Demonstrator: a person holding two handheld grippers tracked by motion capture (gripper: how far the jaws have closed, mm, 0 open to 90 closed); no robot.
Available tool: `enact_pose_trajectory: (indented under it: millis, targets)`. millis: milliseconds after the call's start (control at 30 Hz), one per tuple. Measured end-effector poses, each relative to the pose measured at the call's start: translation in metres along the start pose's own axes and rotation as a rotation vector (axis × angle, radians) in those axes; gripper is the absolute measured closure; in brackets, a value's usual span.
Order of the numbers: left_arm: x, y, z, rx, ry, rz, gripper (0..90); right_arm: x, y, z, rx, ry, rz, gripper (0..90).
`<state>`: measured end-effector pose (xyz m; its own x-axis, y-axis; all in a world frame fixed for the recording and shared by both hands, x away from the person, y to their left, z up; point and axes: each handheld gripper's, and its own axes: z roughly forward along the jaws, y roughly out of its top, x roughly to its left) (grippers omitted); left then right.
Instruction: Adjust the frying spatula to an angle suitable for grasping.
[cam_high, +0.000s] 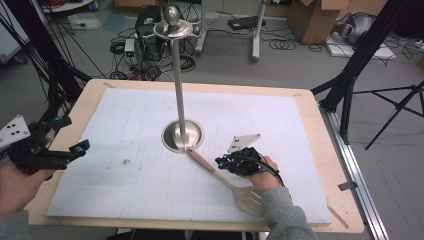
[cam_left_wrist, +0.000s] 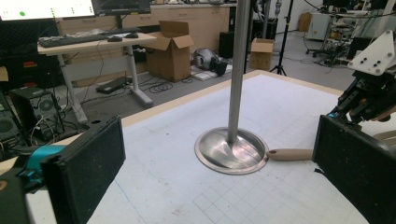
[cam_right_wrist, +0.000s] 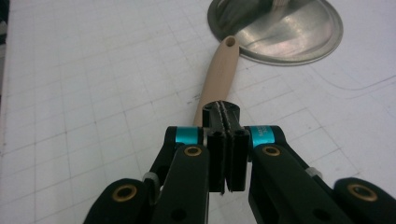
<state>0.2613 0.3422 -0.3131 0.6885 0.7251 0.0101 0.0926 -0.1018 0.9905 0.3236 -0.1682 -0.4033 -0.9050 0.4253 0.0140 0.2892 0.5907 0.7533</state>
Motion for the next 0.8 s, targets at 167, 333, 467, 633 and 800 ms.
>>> enact_pose_trajectory:
  millis: [167,333,467,633,800]
  targets:
    - [0.0,-0.001,-0.001,0.004,0.003,-0.001,3.1,0.0,0.001,0.008,0.038,0.011,-0.011,89.9]
    - [0.0,-0.001,-0.002,0.004,0.003,-0.003,3.1,-0.002,0.003,0.013,0.054,0.01,0.003,89.9]
    - [0.0,-0.002,-0.002,0.005,0.005,-0.005,3.1,-0.003,0.002,0.018,0.085,0.005,-0.003,89.9]
    - [0.0,-0.002,-0.002,0.005,0.003,-0.004,3.1,-0.006,0.001,0.023,0.113,0.021,0.009,89.9]
    - [0.001,-0.003,-0.002,0.008,0.005,-0.004,3.1,-0.005,0.001,0.027,0.134,0.021,0.014,90.0]
